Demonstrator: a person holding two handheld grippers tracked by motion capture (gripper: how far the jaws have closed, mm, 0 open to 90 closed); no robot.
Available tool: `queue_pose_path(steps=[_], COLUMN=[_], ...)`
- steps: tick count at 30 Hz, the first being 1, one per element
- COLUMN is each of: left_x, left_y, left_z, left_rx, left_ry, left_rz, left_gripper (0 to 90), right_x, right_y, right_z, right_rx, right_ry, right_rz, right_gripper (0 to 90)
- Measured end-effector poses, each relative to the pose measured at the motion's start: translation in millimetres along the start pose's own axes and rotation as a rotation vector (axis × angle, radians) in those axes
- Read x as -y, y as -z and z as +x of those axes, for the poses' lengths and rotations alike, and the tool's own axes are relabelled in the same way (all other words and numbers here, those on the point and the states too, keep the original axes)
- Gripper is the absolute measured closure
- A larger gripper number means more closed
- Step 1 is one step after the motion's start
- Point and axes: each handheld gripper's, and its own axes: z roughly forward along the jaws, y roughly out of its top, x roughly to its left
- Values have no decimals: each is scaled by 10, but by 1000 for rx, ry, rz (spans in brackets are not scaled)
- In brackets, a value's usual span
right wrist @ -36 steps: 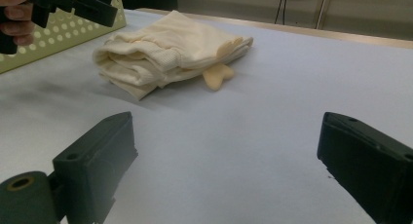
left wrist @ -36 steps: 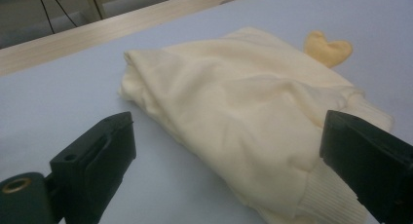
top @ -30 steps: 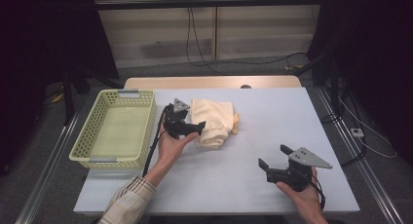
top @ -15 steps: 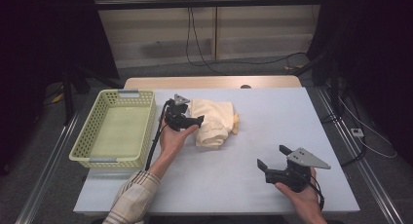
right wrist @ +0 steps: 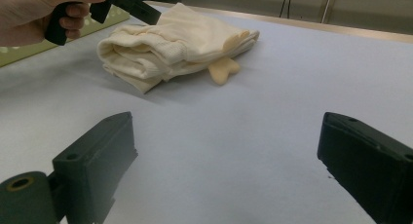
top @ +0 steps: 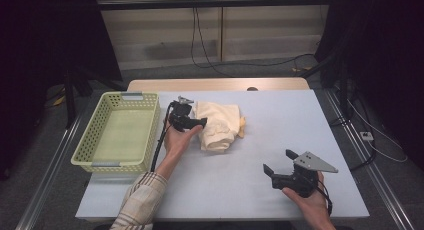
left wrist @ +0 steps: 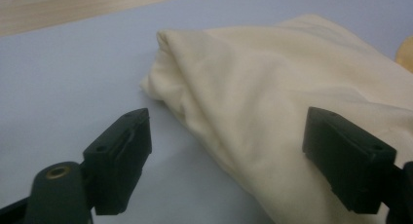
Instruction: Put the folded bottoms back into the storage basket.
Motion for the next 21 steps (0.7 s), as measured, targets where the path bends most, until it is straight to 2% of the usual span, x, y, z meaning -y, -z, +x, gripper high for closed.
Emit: queue_pose_path(steps=[4,5,6,7,8,9,16,18,19,21], left_x=[5,8,11,35,47,57,73,78,83,78], left_y=[-26,-34,-38,-69,-84,-96,-152,-185,-219,-222], left_z=[17,25,32,46,60,63,16,-1,-3,-17], left_rx=[7,8,7,28,35,39,53,70,94,90], left_ry=[18,23,27,61,67,82,98,113,127,123], left_rz=[0,4,14,33,52,59,78,95,105,109], left_gripper=[258,294,294,334,344,344,344,345,350,349], right_x=[1,1,1,1,2,3,4,4,4,4], right_y=[-3,-2,-2,-1,-2,-2,-9,-11,-11,-11], right_z=[0,2,2,1,-1,-2,2,2,3,4], right_rx=[2,3,3,4,3,2,5,6,5,5], right_ry=[6,6,6,6,5,4,6,6,5,6], right_rz=[2,4,4,3,2,3,5,5,6,6], right_gripper=[66,65,65,66,66,66,66,66,66,66])
